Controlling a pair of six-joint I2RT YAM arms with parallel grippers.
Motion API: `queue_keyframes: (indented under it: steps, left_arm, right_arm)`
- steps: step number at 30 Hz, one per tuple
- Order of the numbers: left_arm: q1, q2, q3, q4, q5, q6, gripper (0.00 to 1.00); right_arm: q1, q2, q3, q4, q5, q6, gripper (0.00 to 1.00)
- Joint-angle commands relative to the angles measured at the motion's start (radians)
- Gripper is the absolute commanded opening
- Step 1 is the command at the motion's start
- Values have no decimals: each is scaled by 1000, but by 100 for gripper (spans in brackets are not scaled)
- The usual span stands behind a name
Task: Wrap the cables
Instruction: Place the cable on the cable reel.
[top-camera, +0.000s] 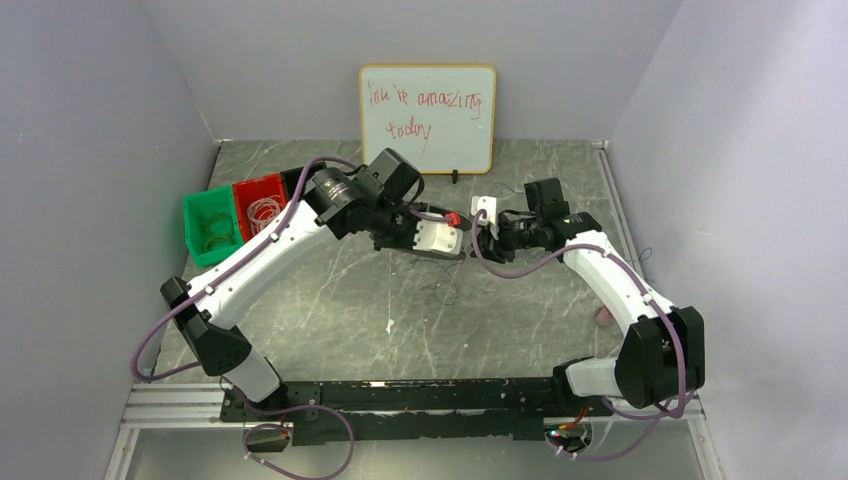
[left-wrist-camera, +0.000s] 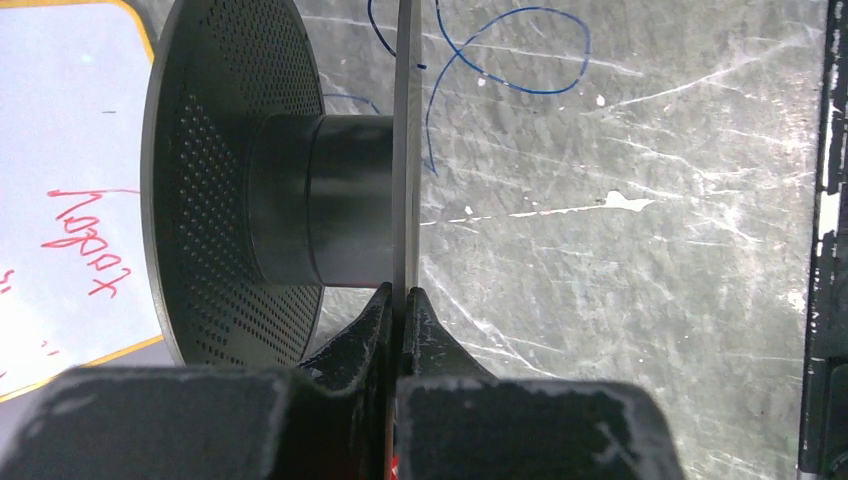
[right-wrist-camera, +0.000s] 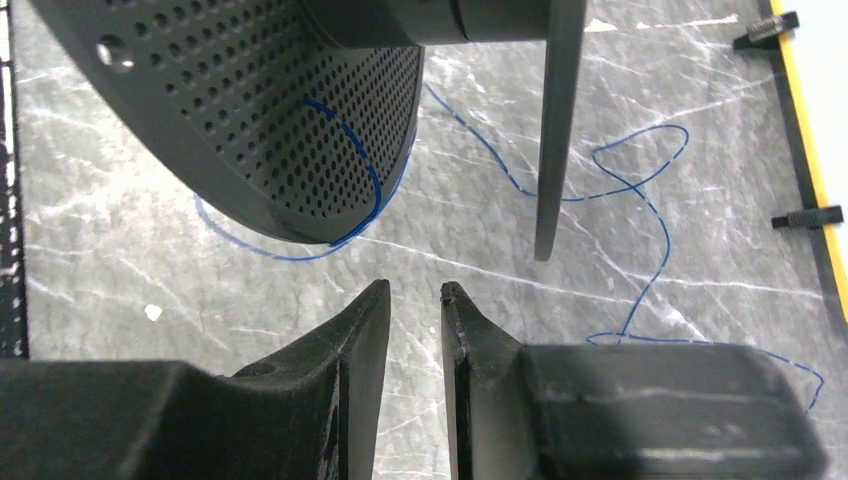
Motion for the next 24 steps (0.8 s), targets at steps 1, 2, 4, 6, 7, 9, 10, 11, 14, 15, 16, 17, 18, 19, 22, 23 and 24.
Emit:
queue_keyframes:
  steps: [1, 2, 4, 6, 7, 9, 10, 11, 14, 15, 16, 17, 18, 19, 22, 23, 24]
  left_arm:
    - [2, -5, 62, 7, 48, 43, 3]
    - [1, -5, 63, 7, 47, 43, 2]
    - [2, -6, 64, 7, 48, 43, 2]
    - [1, -7, 67, 6, 47, 42, 3]
    - [2, -7, 67, 7, 48, 43, 3]
    - [1, -8, 71, 7, 49, 42, 2]
    - [2, -8, 72, 6, 50, 42, 2]
    - [2, -8, 74, 4, 50, 44, 3]
    - [2, -8, 78, 0, 53, 47, 3]
    - [2, -8, 79, 1, 53, 48, 3]
    - [1, -9, 80, 0, 54, 48, 3]
    - [1, -10, 81, -1, 56, 48, 3]
    - [2, -10, 82, -1, 55, 48, 3]
    - [1, -10, 83, -1, 56, 48, 3]
    - [2, -10, 86, -2, 58, 48, 3]
    - [1, -10, 88, -4, 60, 48, 2]
    - [2, -10, 90, -6, 62, 48, 2]
  right_arm:
    - [7, -22, 63, -113, -67, -126, 30]
    - [7, -22, 66, -114, -67, -126, 30]
    - [8, -22, 70, -112, -76, -115, 33]
    - [6, -24, 67, -96, -99, -75, 39]
    - [7, -28, 63, -80, -114, -51, 43]
    - [6, -35, 47, -49, -143, 12, 49]
    - [7, -37, 39, -29, -152, 36, 51]
    - [7, -36, 32, -14, -160, 58, 52]
    - [4, -32, 16, 29, -182, 115, 55]
    - [3, -30, 14, 37, -191, 127, 55]
    - [3, -28, 13, 43, -202, 138, 55]
    - [3, -25, 14, 40, -212, 139, 55]
    - [2, -21, 18, 33, -219, 135, 55]
    - [3, -17, 20, 29, -223, 132, 54]
    - [2, -3, 23, 18, -218, 115, 52]
    - [2, 4, 26, 6, -216, 102, 51]
    - [2, 13, 30, -8, -214, 89, 51]
